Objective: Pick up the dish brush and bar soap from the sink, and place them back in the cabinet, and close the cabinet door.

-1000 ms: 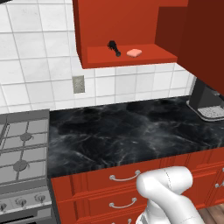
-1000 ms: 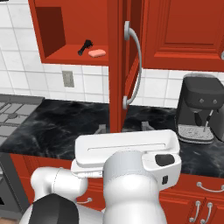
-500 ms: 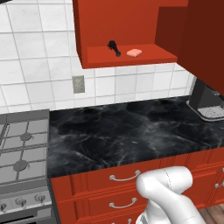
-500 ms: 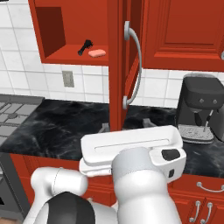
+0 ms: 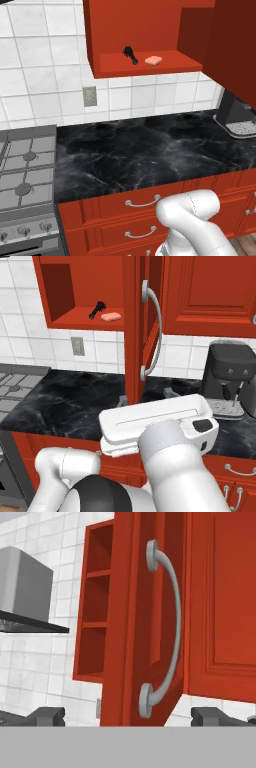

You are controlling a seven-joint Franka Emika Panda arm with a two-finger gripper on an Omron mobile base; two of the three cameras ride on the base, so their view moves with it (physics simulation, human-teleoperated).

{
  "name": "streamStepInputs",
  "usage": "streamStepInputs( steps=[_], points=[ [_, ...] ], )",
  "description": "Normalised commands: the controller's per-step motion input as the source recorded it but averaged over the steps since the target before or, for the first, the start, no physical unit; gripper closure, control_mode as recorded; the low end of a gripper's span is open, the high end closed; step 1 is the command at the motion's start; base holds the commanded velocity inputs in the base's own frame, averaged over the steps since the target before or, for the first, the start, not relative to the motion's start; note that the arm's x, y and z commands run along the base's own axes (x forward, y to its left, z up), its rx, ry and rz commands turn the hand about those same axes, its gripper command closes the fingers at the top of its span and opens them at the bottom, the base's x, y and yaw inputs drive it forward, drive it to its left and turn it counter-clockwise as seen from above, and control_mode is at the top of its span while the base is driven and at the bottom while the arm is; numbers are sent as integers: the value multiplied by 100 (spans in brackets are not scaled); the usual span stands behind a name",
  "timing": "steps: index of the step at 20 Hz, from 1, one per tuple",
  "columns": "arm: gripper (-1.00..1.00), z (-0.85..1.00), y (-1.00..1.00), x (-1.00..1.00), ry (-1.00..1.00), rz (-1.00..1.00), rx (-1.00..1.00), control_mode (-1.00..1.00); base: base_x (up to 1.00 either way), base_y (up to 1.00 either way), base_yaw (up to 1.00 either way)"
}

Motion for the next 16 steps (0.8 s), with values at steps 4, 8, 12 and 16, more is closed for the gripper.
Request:
streamStepInputs(
  steps=[4, 8, 12, 16],
  points=[
    [-100, 0, -1, 14, 0, 8, 0, -100, 0, 0, 0],
    [-100, 0, -1, 20, 0, 7, 0, -100, 0, 0, 0],
    [-100, 0, -4, 20, 0, 7, 0, -100, 0, 0, 0],
    [-100, 0, -7, 22, 0, 8, 0, -100, 0, 0, 0]
  ],
)
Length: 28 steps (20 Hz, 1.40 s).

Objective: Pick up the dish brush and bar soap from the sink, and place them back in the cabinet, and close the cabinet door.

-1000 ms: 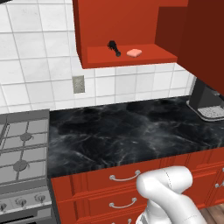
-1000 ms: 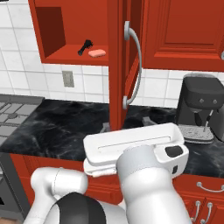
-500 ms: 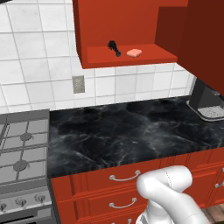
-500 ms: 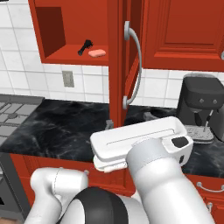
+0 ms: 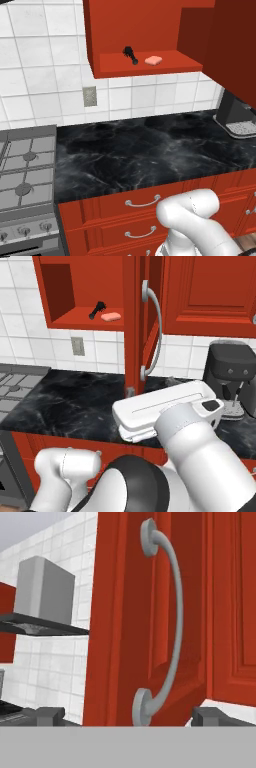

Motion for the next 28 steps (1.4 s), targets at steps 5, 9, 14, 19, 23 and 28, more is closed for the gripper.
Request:
streamStepInputs(
  steps=[5, 9, 14, 19, 23, 28],
  points=[
    [-100, 0, -4, 24, 0, 8, 0, -100, 0, 0, 0],
    [-100, -1, -3, 20, 0, 8, 0, -100, 0, 0, 0],
    [-100, -3, -3, 18, 0, 9, 0, -100, 0, 0, 0],
    [-100, -4, -4, 17, 0, 8, 0, -100, 0, 0, 0],
    [-100, -5, -4, 14, 0, 9, 0, -100, 0, 0, 0],
    [-100, -7, -4, 9, 0, 10, 0, -100, 0, 0, 0]
  ],
)
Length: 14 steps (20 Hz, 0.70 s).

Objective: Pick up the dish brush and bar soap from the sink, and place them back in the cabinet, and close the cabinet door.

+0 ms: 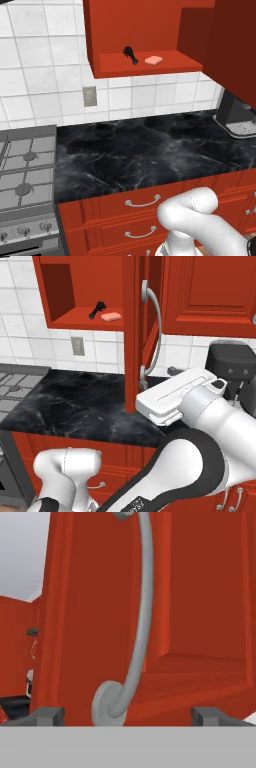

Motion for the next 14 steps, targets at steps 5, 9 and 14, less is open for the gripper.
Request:
streamStepInputs(
  steps=[5, 9, 14],
  points=[
    [-100, -8, -2, 12, 0, 9, 0, -100, 0, 0, 0],
    [-100, -7, 0, 15, 0, 9, 0, -100, 0, 0, 0],
    [-100, -3, 0, 21, 0, 8, 0, -100, 0, 0, 0]
  ],
)
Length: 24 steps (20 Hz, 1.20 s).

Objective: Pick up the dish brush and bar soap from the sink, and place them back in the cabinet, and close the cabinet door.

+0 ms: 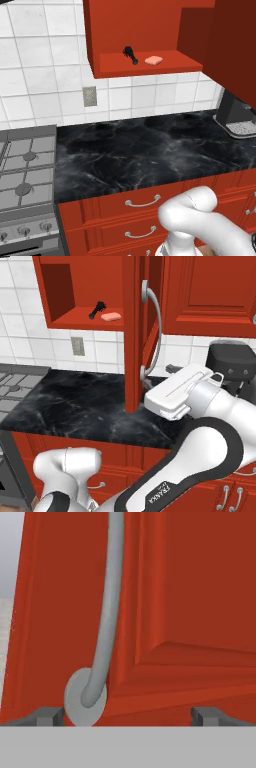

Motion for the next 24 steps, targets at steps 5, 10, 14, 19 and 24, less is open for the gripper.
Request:
streamStepInputs(
  steps=[5, 10, 14, 19, 24],
  points=[
    [-100, 0, 0, 27, 0, 7, 0, -100, 0, 0, 0],
    [-100, 0, 0, 28, 0, 6, 0, -100, 0, 0, 0],
    [-100, 0, 0, 21, 0, 5, 0, -100, 0, 0, 0],
    [-100, 0, 28, 2, 3, 0, 0, -100, 0, 0, 0],
    [-100, 0, 64, 0, 7, 0, 0, -100, 0, 0, 0]
  ],
)
